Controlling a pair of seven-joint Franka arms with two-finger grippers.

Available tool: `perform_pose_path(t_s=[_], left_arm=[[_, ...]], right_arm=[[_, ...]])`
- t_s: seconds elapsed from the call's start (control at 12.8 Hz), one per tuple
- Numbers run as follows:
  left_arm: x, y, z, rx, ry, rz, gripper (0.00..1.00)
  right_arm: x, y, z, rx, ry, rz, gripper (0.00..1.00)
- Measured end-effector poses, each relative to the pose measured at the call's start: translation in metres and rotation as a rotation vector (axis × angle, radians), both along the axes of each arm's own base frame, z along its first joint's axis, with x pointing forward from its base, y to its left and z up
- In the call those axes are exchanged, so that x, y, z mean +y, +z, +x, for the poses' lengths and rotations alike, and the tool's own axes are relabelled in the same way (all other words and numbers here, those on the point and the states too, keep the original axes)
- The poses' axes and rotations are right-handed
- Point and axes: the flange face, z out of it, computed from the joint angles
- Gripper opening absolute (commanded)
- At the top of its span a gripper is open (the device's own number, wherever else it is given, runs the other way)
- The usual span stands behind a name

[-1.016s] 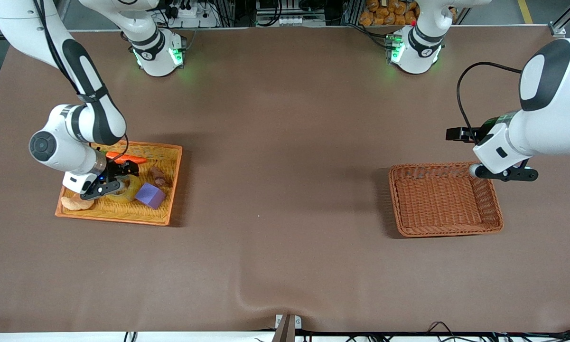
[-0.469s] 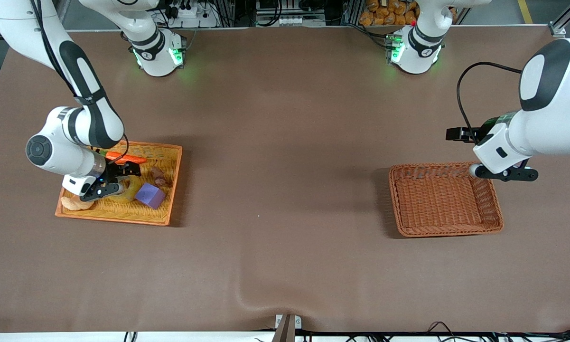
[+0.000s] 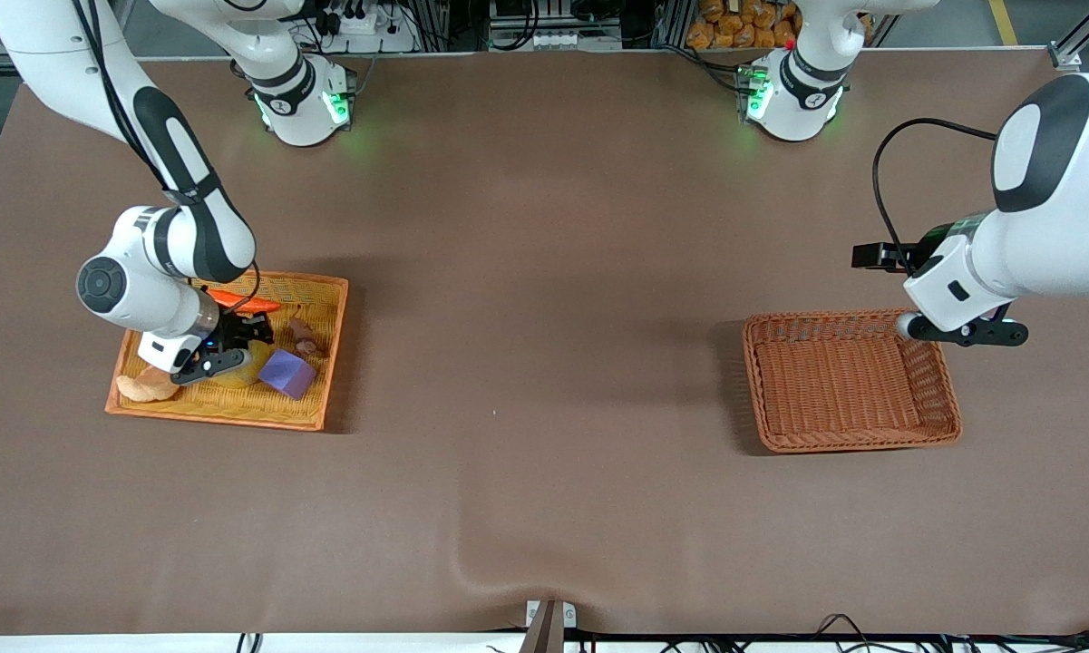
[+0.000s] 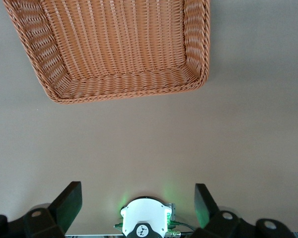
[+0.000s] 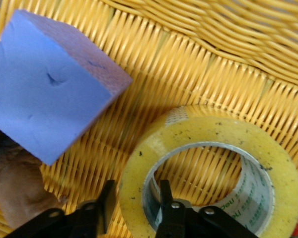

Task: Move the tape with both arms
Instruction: 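Lower the right gripper and grasp the tape roll's rim, then lift the tape roll with the right gripper toward the table middle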

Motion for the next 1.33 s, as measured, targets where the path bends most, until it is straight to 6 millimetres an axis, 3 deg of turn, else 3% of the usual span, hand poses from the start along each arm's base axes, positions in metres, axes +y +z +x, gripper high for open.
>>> perform_pose_path(t_s=[0.16, 0.31, 0.47, 0.63, 0.78, 0.86, 1.02, 1.17, 1.33], left_arm=[[0.000, 0.000, 0.000, 0.000, 0.000, 0.000, 1.00], [0.000, 0.000, 0.000, 0.000, 0.000, 0.000, 1.00], [0.000, 0.000, 0.000, 0.000, 0.000, 0.000, 1.00], [0.000, 0.000, 0.000, 0.000, 0.000, 0.000, 1.00], [0.000, 0.000, 0.000, 0.000, 0.000, 0.000, 1.00], [0.000, 0.000, 0.000, 0.000, 0.000, 0.000, 1.00], [0.000, 0.000, 0.000, 0.000, 0.000, 0.000, 1.00], [0.000, 0.000, 0.000, 0.000, 0.000, 0.000, 1.00], [0.001, 0.000, 0.000, 0.000, 0.002, 0.000, 1.00]], right_arm=[[0.009, 0.009, 0.004, 0.015, 0.023, 0.005, 0.00], [0.015, 0.032, 0.015, 0.040, 0.053, 0.017, 0.00], [0.019, 0.085, 0.035, 0.081, 0.073, 0.038, 0.00], [0.026, 0.158, 0.051, 0.116, 0.099, 0.057, 0.00], [0.053, 0.222, 0.056, 0.130, 0.133, 0.062, 0.00], [0.082, 0.249, 0.059, 0.108, 0.143, 0.054, 0.00], [0.169, 0.282, 0.056, 0.059, 0.122, 0.032, 0.00], [0.271, 0.271, 0.037, 0.061, 0.077, 0.001, 0.00], [0.367, 0.238, 0.018, 0.035, 0.030, -0.017, 0.00]])
